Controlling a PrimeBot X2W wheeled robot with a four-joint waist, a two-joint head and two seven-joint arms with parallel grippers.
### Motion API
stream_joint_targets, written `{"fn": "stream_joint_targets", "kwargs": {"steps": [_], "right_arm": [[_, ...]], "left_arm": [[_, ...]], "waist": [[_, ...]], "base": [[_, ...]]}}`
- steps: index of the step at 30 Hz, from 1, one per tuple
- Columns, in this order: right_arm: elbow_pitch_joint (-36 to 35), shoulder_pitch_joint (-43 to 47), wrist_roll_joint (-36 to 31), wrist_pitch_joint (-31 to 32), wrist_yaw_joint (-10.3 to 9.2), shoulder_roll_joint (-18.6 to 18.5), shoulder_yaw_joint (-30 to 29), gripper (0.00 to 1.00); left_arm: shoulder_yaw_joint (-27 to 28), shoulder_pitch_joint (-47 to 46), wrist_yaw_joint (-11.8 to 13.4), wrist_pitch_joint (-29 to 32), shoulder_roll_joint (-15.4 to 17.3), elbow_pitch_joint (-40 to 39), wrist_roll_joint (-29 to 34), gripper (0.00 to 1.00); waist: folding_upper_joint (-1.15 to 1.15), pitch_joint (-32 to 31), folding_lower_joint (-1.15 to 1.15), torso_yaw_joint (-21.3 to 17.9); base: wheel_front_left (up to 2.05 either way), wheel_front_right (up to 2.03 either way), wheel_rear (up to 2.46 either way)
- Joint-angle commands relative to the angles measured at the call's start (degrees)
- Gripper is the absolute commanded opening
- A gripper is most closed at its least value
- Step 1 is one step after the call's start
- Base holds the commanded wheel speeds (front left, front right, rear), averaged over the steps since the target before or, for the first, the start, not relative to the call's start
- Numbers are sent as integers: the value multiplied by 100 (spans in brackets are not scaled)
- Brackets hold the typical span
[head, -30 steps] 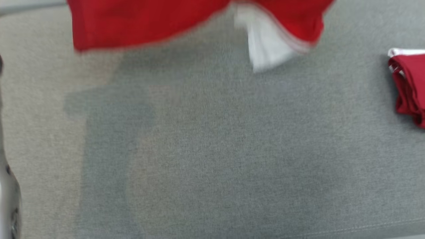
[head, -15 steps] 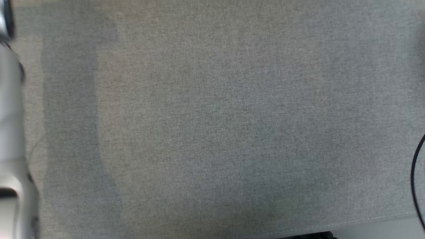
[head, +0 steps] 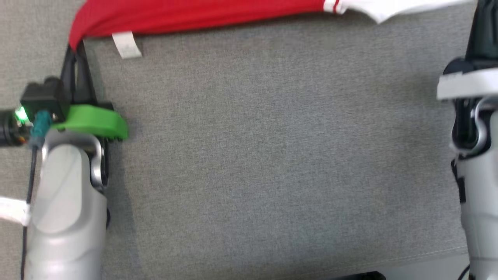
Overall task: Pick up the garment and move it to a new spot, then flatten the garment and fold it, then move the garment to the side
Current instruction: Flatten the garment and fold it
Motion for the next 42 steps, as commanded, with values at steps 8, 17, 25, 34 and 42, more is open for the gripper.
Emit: {"fn": "stream_joint_targets", "kwargs": {"steps": [8,17,25,34,42], "right_arm": [[143,1165,207,-16,-17,45,134,0],[530,2114,153,-16,-17,140,252,0],[964,2850,257,-15,-17,125,503,0],[1121,3514,362,-16,-21,27,622,0],[907,3898,214,-16,-21,44,649,0]], "left_arm": [[336,1110,-51,11,-260,91,44,0],[466,2120,-117,8,-410,178,55,0],[580,2967,-169,8,-448,249,-26,0],[740,3730,-154,8,-451,248,-221,0],[701,4195,-88,8,-446,98,-488,0]], "waist": [[0,-947,0,-76],[0,-1826,0,-44],[0,-2573,0,-15],[0,-3192,0,-33],[0,-3461,0,-35]], "base": [[0,0,0],[0,0,0],[0,0,0],[0,0,0],[0,0,0]]}}
